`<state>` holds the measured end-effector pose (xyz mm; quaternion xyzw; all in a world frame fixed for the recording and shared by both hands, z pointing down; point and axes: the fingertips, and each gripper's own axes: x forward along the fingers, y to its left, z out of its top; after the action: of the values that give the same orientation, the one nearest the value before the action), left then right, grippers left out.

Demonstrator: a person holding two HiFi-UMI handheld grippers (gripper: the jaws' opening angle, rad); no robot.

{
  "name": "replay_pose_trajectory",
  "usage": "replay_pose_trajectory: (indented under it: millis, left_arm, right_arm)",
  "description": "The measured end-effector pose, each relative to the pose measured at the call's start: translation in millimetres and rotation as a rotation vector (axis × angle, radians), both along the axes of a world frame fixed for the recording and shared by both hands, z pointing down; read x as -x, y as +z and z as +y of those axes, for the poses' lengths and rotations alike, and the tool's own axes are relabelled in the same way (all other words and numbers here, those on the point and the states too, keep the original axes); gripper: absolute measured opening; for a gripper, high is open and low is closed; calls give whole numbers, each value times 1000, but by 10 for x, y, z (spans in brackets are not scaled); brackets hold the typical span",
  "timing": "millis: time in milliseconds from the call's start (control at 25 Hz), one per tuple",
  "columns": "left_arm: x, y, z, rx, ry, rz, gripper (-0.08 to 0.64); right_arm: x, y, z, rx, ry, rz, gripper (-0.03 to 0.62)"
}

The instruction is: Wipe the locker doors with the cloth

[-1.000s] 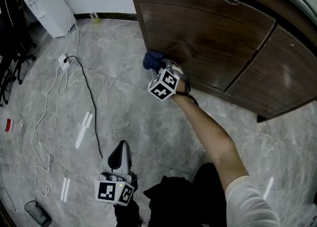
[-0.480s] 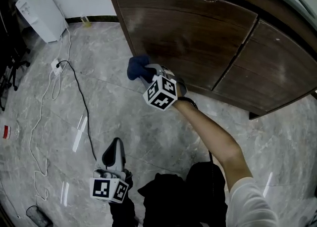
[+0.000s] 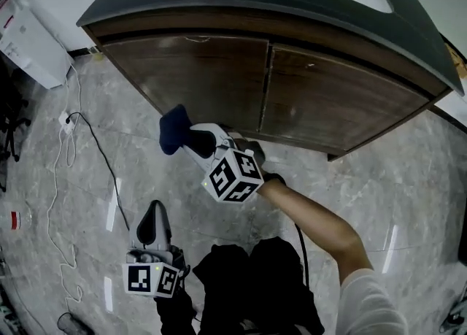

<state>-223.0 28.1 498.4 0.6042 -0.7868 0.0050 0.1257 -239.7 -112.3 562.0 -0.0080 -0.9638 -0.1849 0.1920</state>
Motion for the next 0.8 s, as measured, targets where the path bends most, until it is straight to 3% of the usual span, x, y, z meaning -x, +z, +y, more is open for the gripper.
replay_pose_trajectory:
  millis: [160, 400, 560, 800]
  left_arm:
    - [-285, -825, -216, 6, 48, 16, 0]
    - [-760, -2161, -462, 36, 124, 47, 0]
    - [-1059, -3162, -567, 21, 155, 34, 0]
    - [-1507, -4643, -608, -44, 189, -2, 0]
  right_arm:
    - [-649, -676, 12, 73, 63, 4, 110]
    - [-1688, -1883, -141, 232, 285, -6, 109]
    - [-2288, -2924, -158, 305, 429, -82, 109]
    - [-3140, -4545, 31, 341, 633, -208, 109]
